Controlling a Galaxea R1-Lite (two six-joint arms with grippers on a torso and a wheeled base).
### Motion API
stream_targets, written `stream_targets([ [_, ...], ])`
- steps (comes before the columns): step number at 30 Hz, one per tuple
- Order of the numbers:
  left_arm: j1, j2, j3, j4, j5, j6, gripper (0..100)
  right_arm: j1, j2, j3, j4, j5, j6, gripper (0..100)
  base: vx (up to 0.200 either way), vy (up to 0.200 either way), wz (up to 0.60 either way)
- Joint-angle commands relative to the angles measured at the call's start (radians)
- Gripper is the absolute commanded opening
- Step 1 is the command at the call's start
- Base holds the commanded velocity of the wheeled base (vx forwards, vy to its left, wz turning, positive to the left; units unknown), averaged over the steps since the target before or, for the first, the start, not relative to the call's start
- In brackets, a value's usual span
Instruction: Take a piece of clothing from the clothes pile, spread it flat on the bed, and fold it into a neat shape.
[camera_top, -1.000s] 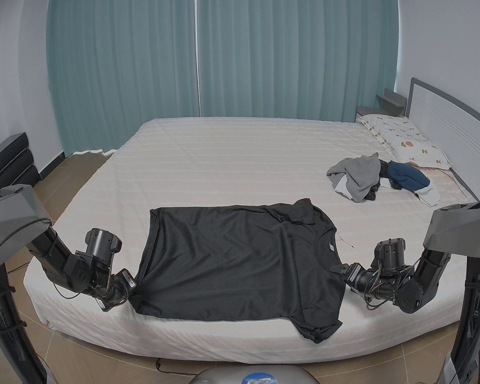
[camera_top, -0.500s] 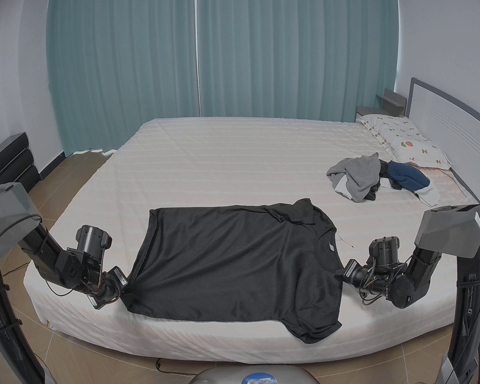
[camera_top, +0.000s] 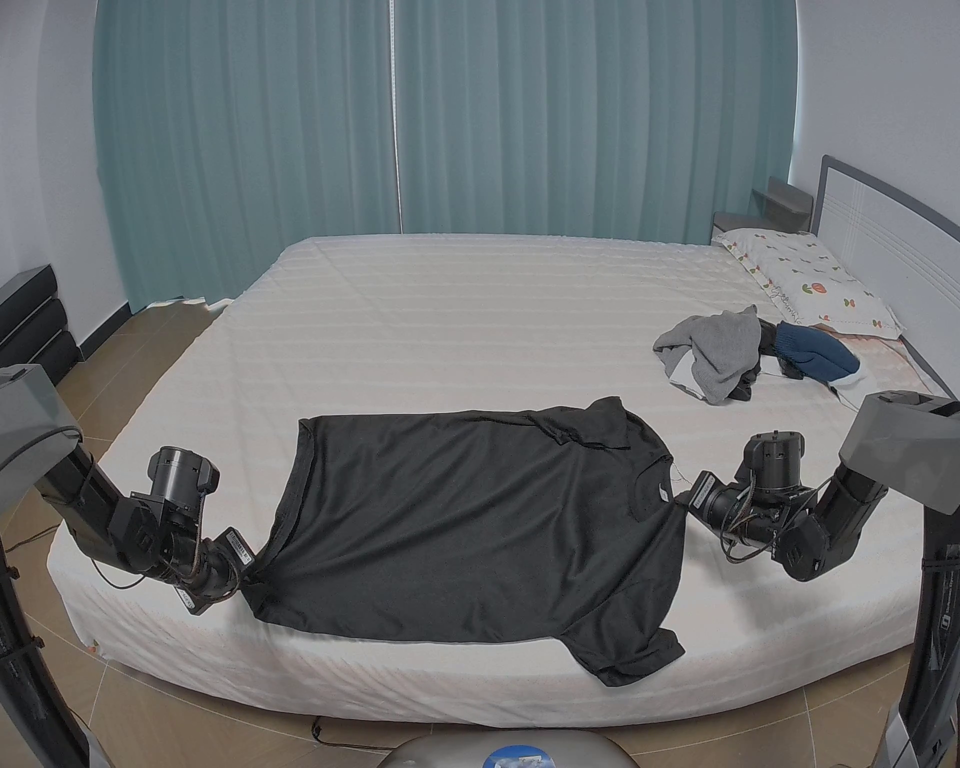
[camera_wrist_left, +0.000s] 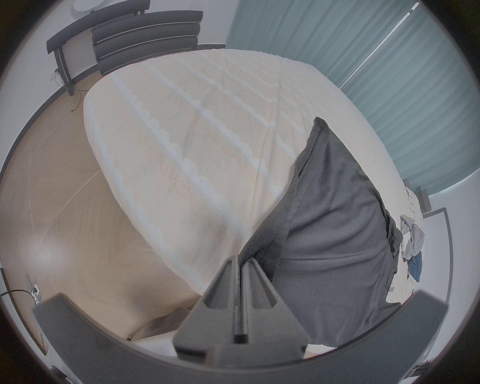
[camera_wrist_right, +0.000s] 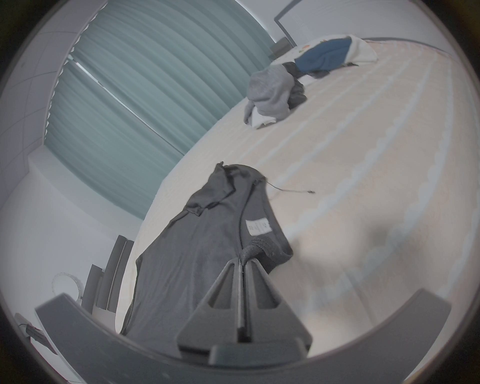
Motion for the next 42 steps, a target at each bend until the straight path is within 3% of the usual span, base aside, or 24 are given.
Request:
stream_targets([
  [1, 0.002, 0.005, -0.001, -0.003, -0.001, -0.001, 0, -0.001, -0.006, -0.072, 0.034, 0.000, -0.017, 0, 0.000, 0.000, 0.00],
  [14, 0.002, 0.012, -0.001, -0.003, -0.001, -0.001, 0, 0.002, 0.092, -0.250, 0.095, -0.008, -0.038, 0, 0.000, 0.000, 0.00],
  [15, 0.002, 0.012, -0.001, -0.003, -0.001, -0.001, 0, 0.002, 0.106, -0.261, 0.094, -0.013, -0.047, 100, 0.000, 0.000, 0.00],
  [19, 0.002, 0.014, -0.001, -0.003, -0.001, -0.001, 0, 0.002, 0.154, -0.280, 0.083, -0.031, -0.067, 100, 0.000, 0.000, 0.00],
  [27, 0.008, 0.025, -0.003, -0.003, -0.002, -0.001, 0, -0.035, 0.092, -0.181, 0.072, -0.002, -0.063, 100, 0.000, 0.000, 0.00],
  [31, 0.008, 0.023, -0.001, -0.003, -0.007, -0.001, 0, -0.052, 0.029, -0.104, 0.072, 0.069, -0.064, 100, 0.000, 0.000, 0.00],
  [37, 0.009, 0.020, -0.001, -0.003, -0.022, -0.001, 0, -0.027, -0.066, 0.144, 0.025, 0.213, -0.080, 100, 0.000, 0.000, 0.00],
  [42, 0.008, 0.019, 0.000, -0.003, -0.022, -0.001, 0, -0.013, -0.100, 0.312, -0.033, 0.256, -0.123, 100, 0.000, 0.000, 0.00],
])
